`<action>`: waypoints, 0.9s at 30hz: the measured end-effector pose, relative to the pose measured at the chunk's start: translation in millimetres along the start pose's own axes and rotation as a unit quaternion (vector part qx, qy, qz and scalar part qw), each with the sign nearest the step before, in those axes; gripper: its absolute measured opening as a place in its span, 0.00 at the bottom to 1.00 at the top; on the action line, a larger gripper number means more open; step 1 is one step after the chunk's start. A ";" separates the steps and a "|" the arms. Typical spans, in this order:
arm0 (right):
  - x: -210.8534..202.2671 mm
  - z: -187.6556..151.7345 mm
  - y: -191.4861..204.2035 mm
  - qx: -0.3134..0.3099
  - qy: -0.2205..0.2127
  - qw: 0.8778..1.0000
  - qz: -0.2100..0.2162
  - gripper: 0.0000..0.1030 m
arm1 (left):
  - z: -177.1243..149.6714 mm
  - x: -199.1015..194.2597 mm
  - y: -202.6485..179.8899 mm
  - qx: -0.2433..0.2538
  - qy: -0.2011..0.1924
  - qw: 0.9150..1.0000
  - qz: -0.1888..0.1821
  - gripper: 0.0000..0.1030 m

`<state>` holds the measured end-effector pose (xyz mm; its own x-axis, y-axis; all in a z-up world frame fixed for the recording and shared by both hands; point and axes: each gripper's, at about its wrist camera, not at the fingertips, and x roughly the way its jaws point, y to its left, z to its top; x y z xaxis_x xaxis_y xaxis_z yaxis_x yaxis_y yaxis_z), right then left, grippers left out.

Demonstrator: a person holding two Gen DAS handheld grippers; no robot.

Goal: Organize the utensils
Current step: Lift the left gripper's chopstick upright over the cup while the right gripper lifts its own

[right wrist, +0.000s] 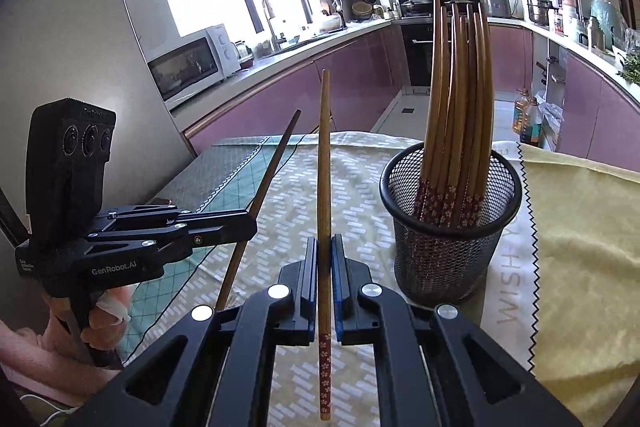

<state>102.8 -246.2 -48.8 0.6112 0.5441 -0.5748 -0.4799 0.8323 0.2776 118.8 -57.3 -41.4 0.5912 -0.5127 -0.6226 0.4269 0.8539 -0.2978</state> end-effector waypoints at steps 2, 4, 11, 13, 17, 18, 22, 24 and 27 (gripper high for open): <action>-3.3 1.7 -0.5 0.000 -0.005 1.000 0.000 0.06 | 1.0 0.4 1.5 0.000 -0.001 1.000 -0.004 0.07; -6.4 1.9 -0.6 0.000 -0.011 1.000 -0.001 0.06 | 2.0 -1.4 0.0 0.000 -0.003 1.000 -0.006 0.07; -15.7 4.6 -7.8 -0.001 -0.023 1.000 -0.001 0.06 | 4.2 -8.0 -5.9 0.005 -0.011 1.000 -0.013 0.07; -17.5 5.8 -8.1 0.000 -0.026 1.000 -0.001 0.06 | 4.7 -9.9 -6.6 0.007 -0.014 1.000 -0.014 0.07; -21.6 7.0 -10.2 0.000 -0.031 1.000 -0.002 0.06 | 7.2 -11.3 -8.3 0.010 -0.017 1.000 -0.015 0.07; -22.8 7.4 -11.0 0.000 -0.033 0.999 -0.002 0.06 | 7.5 -12.0 -9.1 0.009 -0.019 1.000 -0.015 0.07; -27.5 8.8 -12.3 0.002 -0.041 0.999 -0.004 0.06 | 9.1 -12.1 -10.9 0.011 -0.024 1.000 -0.016 0.07; -29.1 9.8 -13.5 0.002 -0.043 0.999 -0.005 0.06 | 9.8 -12.6 -11.7 0.013 -0.026 0.999 -0.016 0.07; -31.6 8.6 -13.9 0.004 -0.048 0.999 -0.006 0.06 | 10.9 -13.3 -12.3 0.015 -0.029 0.999 -0.017 0.07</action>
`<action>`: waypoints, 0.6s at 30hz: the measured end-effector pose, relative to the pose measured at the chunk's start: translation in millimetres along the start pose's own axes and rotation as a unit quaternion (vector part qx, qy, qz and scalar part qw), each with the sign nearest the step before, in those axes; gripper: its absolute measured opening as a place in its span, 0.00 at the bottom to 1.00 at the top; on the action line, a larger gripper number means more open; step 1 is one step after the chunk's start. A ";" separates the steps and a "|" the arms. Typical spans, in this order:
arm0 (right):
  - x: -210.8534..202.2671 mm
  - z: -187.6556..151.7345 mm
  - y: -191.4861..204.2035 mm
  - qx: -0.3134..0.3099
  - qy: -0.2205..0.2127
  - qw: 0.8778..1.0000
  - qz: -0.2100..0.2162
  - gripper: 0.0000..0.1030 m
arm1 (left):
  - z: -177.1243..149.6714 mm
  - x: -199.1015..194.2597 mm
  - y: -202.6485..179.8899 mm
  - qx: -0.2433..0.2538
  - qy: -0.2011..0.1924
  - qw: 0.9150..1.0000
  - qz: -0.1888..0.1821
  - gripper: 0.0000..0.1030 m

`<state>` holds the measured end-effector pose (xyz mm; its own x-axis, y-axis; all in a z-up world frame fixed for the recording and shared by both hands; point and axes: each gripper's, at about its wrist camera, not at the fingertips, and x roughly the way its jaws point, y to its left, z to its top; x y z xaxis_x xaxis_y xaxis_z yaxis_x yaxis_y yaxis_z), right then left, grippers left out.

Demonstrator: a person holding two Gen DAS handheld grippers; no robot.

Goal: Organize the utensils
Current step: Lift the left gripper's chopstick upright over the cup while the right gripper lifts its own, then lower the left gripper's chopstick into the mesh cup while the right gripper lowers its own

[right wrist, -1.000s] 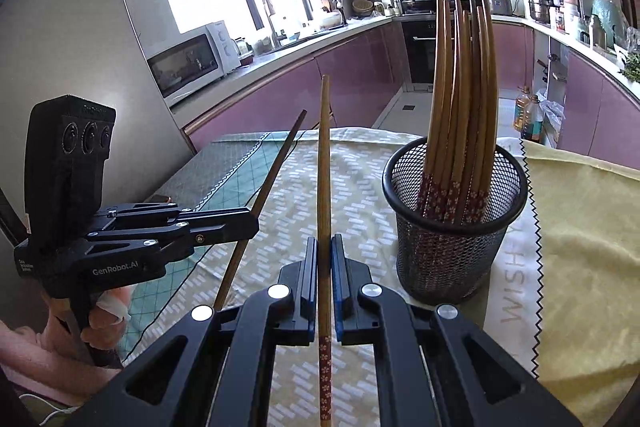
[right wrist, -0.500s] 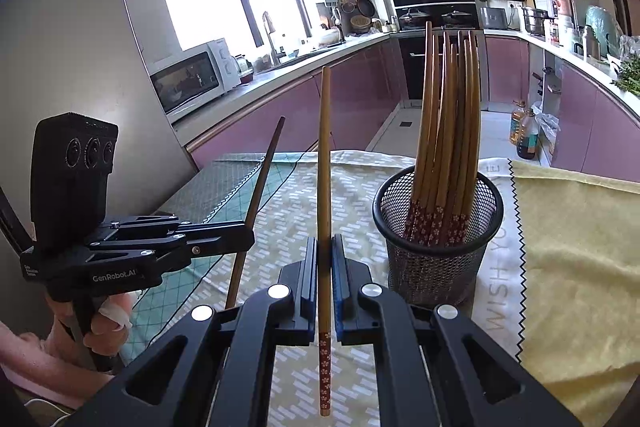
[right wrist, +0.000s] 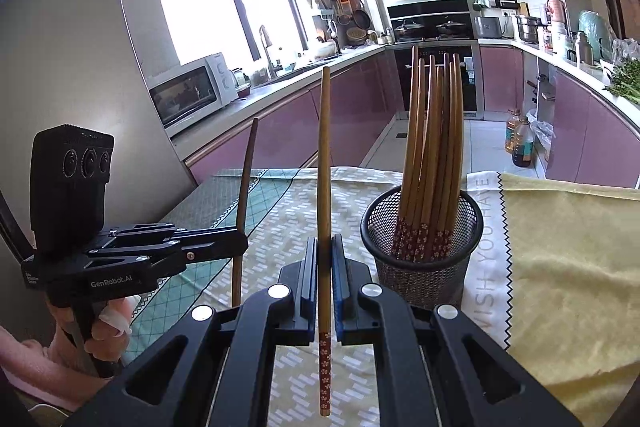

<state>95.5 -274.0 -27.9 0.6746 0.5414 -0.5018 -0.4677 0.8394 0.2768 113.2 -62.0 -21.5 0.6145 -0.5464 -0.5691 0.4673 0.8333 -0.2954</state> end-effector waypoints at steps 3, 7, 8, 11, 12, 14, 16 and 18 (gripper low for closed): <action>-1.9 0.3 -1.7 0.002 -0.003 1.000 0.000 0.06 | 1.2 -0.2 -2.1 0.003 -0.002 1.000 0.001 0.07; -3.8 1.0 -4.9 0.003 -0.007 1.000 -0.001 0.06 | 2.8 0.6 -3.3 0.005 -0.003 1.000 0.000 0.07; -4.3 1.3 -5.4 0.003 -0.008 1.000 0.000 0.06 | 3.2 0.8 -3.1 0.006 -0.004 1.000 0.000 0.07; -5.3 1.4 -6.7 0.005 -0.010 1.000 0.000 0.06 | 4.3 -0.2 -4.0 0.007 -0.007 1.000 0.001 0.07; -5.7 1.7 -7.2 0.005 -0.011 1.000 0.001 0.06 | 4.6 -0.5 -4.4 0.008 -0.008 1.000 0.001 0.07; -5.7 2.9 -6.3 0.005 -0.013 1.000 0.000 0.06 | 5.6 -0.9 -5.7 0.010 -0.009 1.000 0.001 0.07; -5.3 4.0 -5.6 0.004 -0.015 1.000 -0.001 0.06 | 6.4 -1.4 -6.0 0.012 -0.011 1.000 0.001 0.07; -5.2 5.7 -4.7 0.005 -0.017 1.000 -0.003 0.06 | 7.1 -1.6 -5.9 0.012 -0.012 1.000 0.000 0.07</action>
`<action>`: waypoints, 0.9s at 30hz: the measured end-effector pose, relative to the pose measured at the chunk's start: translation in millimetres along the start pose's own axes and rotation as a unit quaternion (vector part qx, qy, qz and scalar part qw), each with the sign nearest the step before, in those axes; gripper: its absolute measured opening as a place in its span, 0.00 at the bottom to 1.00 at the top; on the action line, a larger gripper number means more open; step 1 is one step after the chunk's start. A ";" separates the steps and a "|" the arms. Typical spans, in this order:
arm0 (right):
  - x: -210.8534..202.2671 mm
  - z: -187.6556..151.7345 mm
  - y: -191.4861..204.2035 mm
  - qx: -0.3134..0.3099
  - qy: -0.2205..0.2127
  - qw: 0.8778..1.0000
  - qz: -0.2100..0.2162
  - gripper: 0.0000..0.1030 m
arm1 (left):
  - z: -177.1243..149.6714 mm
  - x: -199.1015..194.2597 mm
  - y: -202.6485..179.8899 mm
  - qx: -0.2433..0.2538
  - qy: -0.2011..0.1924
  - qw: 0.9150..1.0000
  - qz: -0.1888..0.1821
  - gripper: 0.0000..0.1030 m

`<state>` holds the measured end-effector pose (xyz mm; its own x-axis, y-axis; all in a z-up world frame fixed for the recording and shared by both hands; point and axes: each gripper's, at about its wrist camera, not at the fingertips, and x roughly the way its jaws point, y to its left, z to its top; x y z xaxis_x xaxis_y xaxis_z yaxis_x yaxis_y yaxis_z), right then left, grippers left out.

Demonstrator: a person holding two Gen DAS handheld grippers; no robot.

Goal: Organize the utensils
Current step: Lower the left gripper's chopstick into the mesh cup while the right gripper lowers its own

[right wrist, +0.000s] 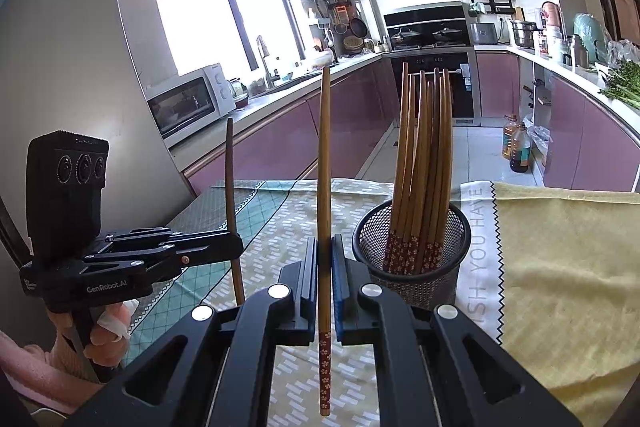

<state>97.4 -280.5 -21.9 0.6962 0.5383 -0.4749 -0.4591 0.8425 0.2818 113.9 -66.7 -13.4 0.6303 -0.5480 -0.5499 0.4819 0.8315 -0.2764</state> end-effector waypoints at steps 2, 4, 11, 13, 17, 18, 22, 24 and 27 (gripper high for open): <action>-0.3 1.9 -0.6 -0.001 -0.002 1.000 -0.001 0.06 | 0.2 -1.2 0.2 0.001 -0.002 1.000 -0.001 0.07; -1.1 3.3 -1.3 -0.002 -0.005 1.000 -0.002 0.06 | 1.5 -1.9 -0.4 0.003 -0.004 1.000 -0.002 0.07; -2.9 10.6 -3.5 -0.004 -0.015 1.000 -0.007 0.06 | 6.5 -3.5 -2.6 0.008 -0.009 1.000 -0.004 0.07; -2.9 12.6 -3.9 -0.003 -0.018 1.000 -0.007 0.06 | 8.1 -3.8 -3.2 0.009 -0.011 1.000 -0.005 0.07; -3.9 15.2 -5.9 -0.003 -0.023 1.000 -0.009 0.06 | 10.9 -4.5 -4.9 0.012 -0.012 1.000 -0.007 0.07; -3.9 16.4 -6.4 -0.003 -0.025 1.000 -0.010 0.06 | 11.8 -4.8 -5.6 0.013 -0.012 1.000 -0.007 0.07; -4.1 19.0 -8.8 -0.001 -0.028 1.000 -0.011 0.06 | 14.7 -5.4 -7.9 0.016 -0.013 1.000 -0.008 0.07; -4.3 19.7 -9.8 -0.001 -0.028 1.000 -0.010 0.06 | 16.4 -5.7 -9.7 0.018 -0.014 1.000 -0.008 0.07; -5.5 20.5 -10.6 -0.001 -0.031 0.999 -0.009 0.06 | 18.4 -6.8 -11.8 0.020 -0.016 1.000 -0.006 0.07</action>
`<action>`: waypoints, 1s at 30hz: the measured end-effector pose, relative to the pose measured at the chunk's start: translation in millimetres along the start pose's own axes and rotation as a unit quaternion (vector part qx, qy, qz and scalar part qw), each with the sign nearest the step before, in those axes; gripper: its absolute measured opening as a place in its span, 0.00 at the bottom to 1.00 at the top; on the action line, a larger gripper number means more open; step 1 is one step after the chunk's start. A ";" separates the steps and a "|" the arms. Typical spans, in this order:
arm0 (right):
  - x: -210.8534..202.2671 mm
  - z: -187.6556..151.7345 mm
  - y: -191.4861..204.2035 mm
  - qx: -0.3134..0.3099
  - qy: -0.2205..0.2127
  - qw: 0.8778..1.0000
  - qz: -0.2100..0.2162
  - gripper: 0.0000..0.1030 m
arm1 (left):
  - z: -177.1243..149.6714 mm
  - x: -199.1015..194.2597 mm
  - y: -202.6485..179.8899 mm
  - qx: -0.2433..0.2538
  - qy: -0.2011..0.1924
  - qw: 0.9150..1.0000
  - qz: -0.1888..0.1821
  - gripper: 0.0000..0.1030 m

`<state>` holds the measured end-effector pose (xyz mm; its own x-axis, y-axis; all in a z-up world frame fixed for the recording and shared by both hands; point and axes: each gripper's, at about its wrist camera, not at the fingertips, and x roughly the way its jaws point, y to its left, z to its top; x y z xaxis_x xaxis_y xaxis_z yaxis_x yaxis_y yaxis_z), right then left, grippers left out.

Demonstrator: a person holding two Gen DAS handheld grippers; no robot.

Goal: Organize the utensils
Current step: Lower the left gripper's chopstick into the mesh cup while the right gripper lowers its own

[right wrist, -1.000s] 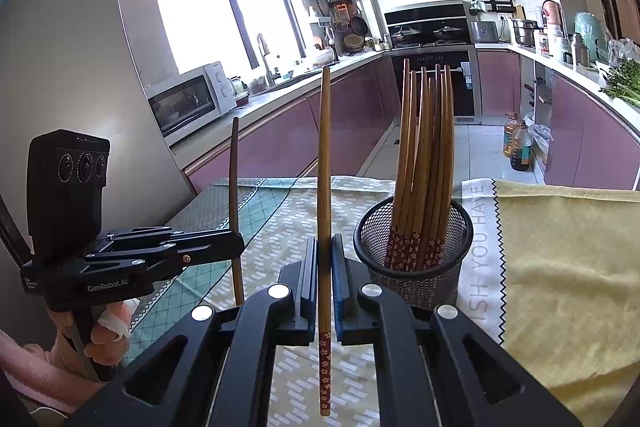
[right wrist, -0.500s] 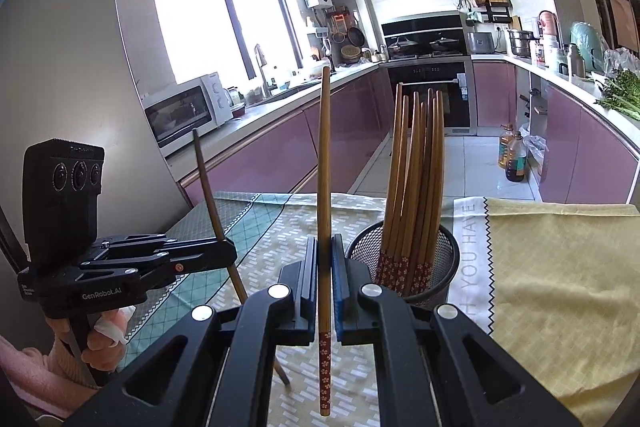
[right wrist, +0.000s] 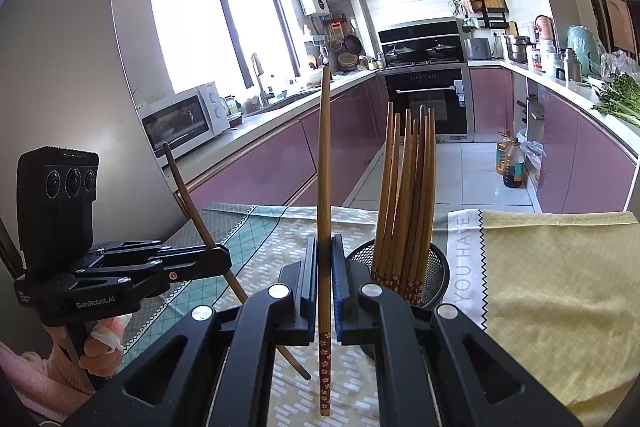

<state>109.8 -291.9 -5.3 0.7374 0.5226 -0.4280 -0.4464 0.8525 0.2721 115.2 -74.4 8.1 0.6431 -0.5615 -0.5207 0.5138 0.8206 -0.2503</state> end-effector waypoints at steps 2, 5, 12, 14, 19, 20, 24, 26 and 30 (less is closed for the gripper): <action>0.2 1.5 -0.3 0.001 -0.002 1.000 0.000 0.06 | 1.0 -0.1 -1.1 0.001 0.000 1.000 0.001 0.07; 0.2 4.0 -1.4 0.001 -0.005 1.000 0.000 0.06 | 3.1 0.1 -1.6 0.004 -0.001 1.000 0.002 0.07; -1.3 9.8 -3.8 0.001 -0.014 1.000 -0.001 0.06 | 9.0 -2.2 -4.5 0.010 -0.006 1.000 -0.002 0.07; -1.5 12.9 -4.7 0.001 -0.019 1.000 -0.001 0.06 | 11.7 -4.3 -5.7 0.013 -0.008 1.000 -0.003 0.07; -1.0 19.1 -7.5 0.003 -0.026 1.000 0.002 0.06 | 20.3 -9.1 -9.7 0.017 -0.014 1.000 -0.013 0.07; -0.7 19.8 -8.0 0.004 -0.027 1.000 0.001 0.06 | 21.4 -10.1 -11.2 0.018 -0.015 1.000 -0.014 0.07; 0.0 21.2 -8.8 0.004 -0.028 1.000 0.002 0.06 | 26.6 -11.3 -15.2 0.023 -0.018 0.999 -0.020 0.07; 0.3 23.3 -9.8 0.004 -0.031 1.000 0.002 0.06 | 28.7 -12.5 -17.6 0.025 -0.020 0.999 -0.023 0.07; 1.9 27.0 -10.8 0.004 -0.034 0.999 0.003 0.06 | 33.9 -13.2 -20.4 0.027 -0.022 0.999 -0.028 0.07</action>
<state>129.7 -300.4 14.3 0.7680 0.5255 -0.3661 -0.4467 0.8491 0.2818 115.5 -87.4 47.8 0.6362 -0.6122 -0.4695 0.5796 0.7809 -0.2329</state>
